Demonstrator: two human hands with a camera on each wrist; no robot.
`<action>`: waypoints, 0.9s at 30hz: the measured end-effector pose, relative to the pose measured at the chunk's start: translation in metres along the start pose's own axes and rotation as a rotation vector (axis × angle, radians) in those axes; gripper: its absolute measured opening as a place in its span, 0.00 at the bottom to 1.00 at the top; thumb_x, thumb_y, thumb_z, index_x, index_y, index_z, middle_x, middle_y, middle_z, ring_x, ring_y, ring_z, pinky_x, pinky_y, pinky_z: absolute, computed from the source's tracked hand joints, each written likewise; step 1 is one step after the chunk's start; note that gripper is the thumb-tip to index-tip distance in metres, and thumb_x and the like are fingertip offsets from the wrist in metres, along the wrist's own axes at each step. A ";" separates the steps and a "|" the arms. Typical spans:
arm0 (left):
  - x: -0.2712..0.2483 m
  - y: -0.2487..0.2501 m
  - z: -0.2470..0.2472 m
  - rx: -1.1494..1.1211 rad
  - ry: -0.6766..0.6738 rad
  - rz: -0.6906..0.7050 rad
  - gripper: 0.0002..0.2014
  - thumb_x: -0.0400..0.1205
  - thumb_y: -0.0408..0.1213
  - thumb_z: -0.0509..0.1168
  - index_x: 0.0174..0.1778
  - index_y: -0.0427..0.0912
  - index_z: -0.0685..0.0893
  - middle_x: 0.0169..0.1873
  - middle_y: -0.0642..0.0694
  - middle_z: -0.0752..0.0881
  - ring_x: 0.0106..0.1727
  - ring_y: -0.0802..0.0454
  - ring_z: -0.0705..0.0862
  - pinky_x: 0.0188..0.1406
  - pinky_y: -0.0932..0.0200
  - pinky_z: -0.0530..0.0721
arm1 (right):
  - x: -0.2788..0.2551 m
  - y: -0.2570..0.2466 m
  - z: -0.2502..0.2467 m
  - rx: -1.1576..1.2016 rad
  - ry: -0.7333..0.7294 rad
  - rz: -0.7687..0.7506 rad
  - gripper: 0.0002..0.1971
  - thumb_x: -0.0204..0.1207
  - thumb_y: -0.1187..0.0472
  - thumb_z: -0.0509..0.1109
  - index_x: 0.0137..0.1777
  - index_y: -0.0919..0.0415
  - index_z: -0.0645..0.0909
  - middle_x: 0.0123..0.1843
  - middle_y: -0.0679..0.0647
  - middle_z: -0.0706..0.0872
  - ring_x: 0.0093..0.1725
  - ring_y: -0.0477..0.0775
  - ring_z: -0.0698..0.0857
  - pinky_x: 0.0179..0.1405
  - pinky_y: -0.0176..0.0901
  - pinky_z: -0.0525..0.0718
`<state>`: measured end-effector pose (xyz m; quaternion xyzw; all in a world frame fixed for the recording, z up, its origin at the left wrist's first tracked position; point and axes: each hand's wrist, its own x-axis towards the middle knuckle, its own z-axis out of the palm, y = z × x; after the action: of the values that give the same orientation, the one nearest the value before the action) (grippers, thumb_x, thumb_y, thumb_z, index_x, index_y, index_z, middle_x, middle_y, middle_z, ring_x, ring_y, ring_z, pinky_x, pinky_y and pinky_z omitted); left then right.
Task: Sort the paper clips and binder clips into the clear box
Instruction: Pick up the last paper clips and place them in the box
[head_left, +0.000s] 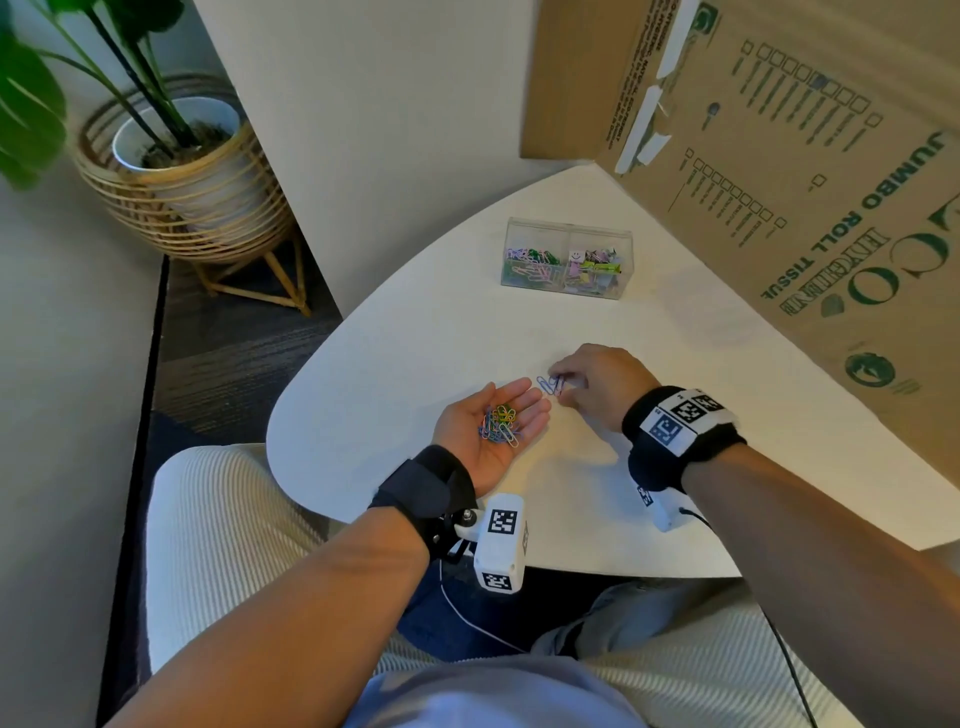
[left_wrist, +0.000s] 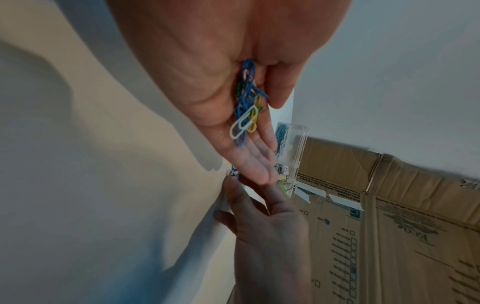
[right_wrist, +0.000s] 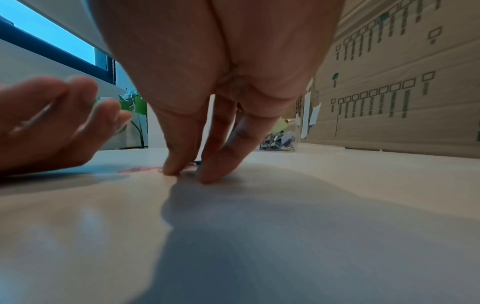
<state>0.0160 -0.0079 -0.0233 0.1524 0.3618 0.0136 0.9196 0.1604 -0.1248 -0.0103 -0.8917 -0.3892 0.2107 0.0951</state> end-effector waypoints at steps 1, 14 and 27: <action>-0.001 0.001 -0.001 0.003 0.004 -0.001 0.22 0.88 0.39 0.52 0.48 0.26 0.87 0.43 0.32 0.90 0.41 0.38 0.91 0.42 0.45 0.89 | 0.000 0.000 0.001 0.044 0.030 0.016 0.20 0.77 0.56 0.73 0.69 0.53 0.80 0.57 0.51 0.79 0.62 0.53 0.80 0.54 0.35 0.68; -0.001 0.008 -0.003 -0.033 -0.002 0.002 0.20 0.88 0.39 0.51 0.54 0.26 0.83 0.44 0.32 0.89 0.41 0.37 0.91 0.41 0.45 0.90 | 0.005 -0.026 -0.002 -0.076 0.005 -0.025 0.08 0.81 0.58 0.68 0.50 0.59 0.88 0.52 0.55 0.89 0.53 0.57 0.85 0.48 0.41 0.77; -0.002 0.007 -0.003 -0.011 -0.007 -0.009 0.20 0.88 0.39 0.51 0.55 0.27 0.82 0.45 0.32 0.89 0.49 0.37 0.88 0.52 0.44 0.86 | 0.012 -0.037 -0.006 0.042 0.029 0.126 0.14 0.73 0.73 0.67 0.51 0.57 0.88 0.53 0.53 0.88 0.53 0.57 0.86 0.52 0.41 0.83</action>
<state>0.0134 -0.0004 -0.0222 0.1459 0.3593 0.0110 0.9217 0.1462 -0.0913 0.0039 -0.9153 -0.3262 0.2113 0.1060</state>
